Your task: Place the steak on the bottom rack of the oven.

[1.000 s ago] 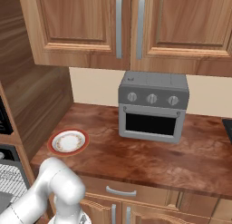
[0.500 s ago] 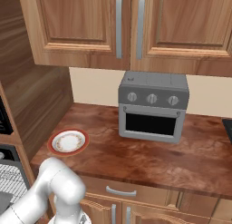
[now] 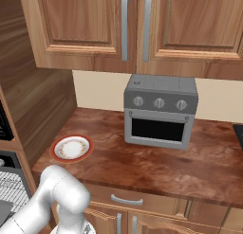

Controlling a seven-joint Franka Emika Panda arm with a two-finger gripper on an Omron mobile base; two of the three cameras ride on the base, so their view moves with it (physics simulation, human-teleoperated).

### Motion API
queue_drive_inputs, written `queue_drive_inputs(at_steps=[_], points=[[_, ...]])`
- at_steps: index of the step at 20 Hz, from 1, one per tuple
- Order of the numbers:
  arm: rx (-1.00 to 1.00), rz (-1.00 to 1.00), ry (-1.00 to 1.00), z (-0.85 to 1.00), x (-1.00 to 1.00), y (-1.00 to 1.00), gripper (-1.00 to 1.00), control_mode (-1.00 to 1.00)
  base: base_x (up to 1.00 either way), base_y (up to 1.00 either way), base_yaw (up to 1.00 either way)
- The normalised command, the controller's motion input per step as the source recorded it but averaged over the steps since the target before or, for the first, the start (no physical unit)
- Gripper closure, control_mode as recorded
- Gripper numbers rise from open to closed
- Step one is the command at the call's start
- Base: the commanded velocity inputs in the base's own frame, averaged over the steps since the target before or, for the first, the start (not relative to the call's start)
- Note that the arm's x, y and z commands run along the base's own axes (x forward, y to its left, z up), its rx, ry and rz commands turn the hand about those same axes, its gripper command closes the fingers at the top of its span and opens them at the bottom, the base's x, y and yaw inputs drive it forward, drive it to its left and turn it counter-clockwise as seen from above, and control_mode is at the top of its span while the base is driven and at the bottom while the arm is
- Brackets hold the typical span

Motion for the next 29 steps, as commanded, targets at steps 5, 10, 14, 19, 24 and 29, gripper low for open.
queue_drive_inputs(at_steps=[5, 10, 14, 19, 24, 29], points=[[0.07, -0.04, 0.01, 0.88, -0.35, -0.06, -1.00, -1.00, 0.00, 0.00, 0.00], [0.22, -0.01, 0.05, 0.90, -0.49, -0.48, -1.00, -1.00, 0.00, 0.00, 0.00], [0.34, -0.03, 0.06, 0.80, -0.51, -0.97, -1.00, -1.00, 0.00, 0.00, 0.00], [0.37, -0.01, 0.01, 0.74, -0.57, -1.00, -1.00, -1.00, 0.00, 0.00, 0.00], [0.33, 0.00, 0.00, 0.92, -0.35, -0.92, -1.00, -1.00, 0.00, 0.00, 0.00], [0.30, 0.00, 0.01, 0.97, -0.11, -0.86, -1.00, -1.00, 0.00, 0.00, 0.00]])
